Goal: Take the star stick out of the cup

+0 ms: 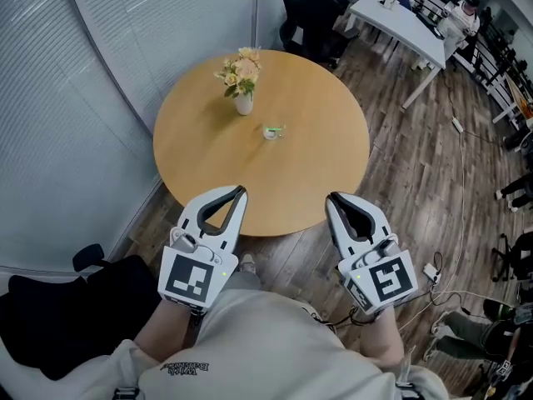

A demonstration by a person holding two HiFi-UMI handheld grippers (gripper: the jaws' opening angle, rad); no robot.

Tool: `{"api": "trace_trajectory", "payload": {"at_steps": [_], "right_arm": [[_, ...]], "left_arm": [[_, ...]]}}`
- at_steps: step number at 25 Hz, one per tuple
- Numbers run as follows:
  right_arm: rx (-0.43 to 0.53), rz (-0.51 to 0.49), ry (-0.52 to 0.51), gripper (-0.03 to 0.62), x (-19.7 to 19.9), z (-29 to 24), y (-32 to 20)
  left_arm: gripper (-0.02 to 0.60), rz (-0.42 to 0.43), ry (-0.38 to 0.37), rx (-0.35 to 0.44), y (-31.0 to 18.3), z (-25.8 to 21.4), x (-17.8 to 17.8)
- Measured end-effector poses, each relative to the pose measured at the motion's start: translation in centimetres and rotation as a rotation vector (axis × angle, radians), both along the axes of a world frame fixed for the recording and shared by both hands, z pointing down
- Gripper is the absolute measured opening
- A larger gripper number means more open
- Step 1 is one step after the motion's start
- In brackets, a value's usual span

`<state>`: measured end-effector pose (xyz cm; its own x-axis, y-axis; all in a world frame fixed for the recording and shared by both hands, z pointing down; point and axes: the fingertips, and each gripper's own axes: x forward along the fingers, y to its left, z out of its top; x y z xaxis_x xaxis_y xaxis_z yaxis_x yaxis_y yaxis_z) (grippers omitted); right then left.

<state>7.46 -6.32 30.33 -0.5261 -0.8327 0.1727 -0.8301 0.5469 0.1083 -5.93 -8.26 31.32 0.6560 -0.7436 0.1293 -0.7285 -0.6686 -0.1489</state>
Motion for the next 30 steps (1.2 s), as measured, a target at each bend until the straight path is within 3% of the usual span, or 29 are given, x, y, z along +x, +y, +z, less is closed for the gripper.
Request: {"api": "trace_trajectory", "payload": {"at_steps": [15,21,30], "right_arm": [[-0.018,0.066,0.037,0.040,-3.9,0.6,-8.0],[-0.030,0.090,0.051,0.040,-4.1,1.0,-9.2],[-0.022,0.051,0.056,0.040,-4.4,1.0,-9.9]], "left_arm": [[0.023,0.076,0.029,-0.015,-8.6,1.2,-3.3],[0.023,0.079,0.050,-0.033,-9.5,1.4,-3.6],[0.023,0.040,0.039,-0.018,-10.1,1.4,-4.2]]}}
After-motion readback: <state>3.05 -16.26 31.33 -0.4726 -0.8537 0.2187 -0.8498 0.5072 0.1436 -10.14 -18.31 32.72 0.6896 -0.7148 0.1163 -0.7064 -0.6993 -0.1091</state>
